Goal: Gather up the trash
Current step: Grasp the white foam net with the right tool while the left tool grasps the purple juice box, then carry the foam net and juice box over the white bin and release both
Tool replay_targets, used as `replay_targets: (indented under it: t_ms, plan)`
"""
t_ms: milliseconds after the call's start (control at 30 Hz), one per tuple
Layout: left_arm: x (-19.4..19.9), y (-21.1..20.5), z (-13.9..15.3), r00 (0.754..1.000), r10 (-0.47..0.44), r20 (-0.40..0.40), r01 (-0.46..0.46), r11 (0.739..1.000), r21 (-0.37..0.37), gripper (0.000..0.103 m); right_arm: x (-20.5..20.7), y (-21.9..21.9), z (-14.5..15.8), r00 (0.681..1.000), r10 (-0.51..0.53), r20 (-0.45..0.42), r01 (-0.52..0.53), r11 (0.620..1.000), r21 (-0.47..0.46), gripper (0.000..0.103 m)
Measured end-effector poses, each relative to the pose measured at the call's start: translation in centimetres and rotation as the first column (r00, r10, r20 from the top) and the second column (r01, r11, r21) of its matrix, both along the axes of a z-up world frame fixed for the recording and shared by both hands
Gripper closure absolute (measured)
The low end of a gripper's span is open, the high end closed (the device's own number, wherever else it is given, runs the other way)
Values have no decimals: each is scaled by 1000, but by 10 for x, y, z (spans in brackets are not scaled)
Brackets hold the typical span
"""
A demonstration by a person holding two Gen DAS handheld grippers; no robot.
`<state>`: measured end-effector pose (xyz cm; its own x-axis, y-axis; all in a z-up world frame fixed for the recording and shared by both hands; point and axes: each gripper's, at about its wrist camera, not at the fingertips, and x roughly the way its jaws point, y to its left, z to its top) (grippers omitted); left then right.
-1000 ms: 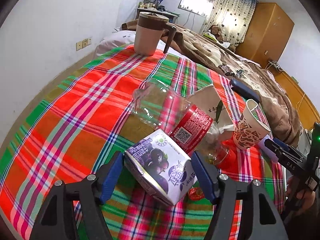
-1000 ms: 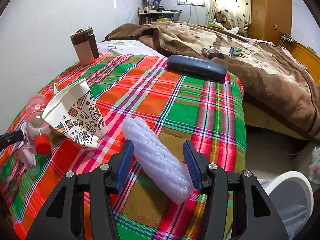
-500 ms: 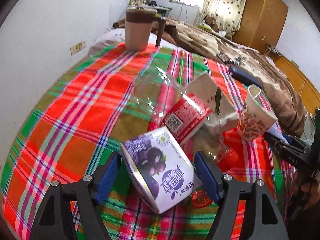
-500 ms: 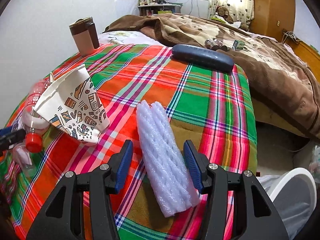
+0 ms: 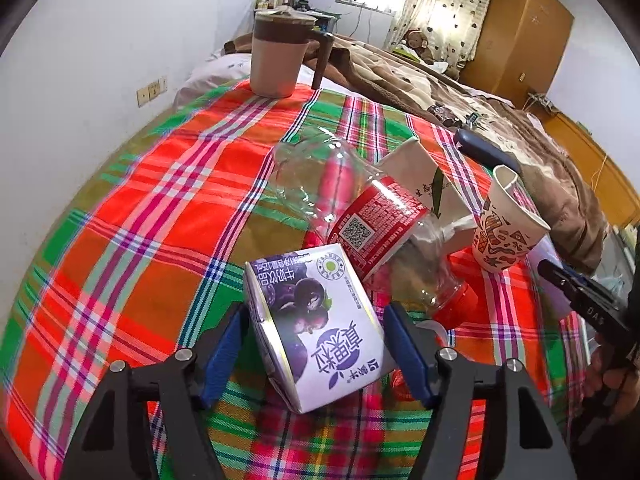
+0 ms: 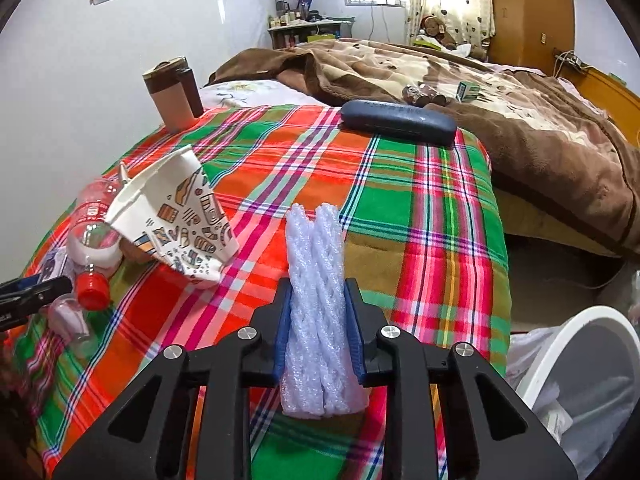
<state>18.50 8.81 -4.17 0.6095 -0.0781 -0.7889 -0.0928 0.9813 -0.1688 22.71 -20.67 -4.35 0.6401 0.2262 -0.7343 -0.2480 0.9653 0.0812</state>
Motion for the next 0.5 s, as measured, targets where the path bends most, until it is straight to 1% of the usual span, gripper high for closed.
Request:
replay_targets:
  t_ms: [200,300,500]
  plan:
    - [-6,-5,3,1000,-12,16,12,1000,7,40,-11,0,6,1000,-4,10,4,1000,13,78]
    - [-11,-8,7,1000,-17,26,17,1000,20,41,-16,-2,9,1000,-9,18,8,1000,27,78]
    - [-23,-11,17,998,-31,57,30,999,19,42,-28,-3,13,999,-22,30,21,999,45,78]
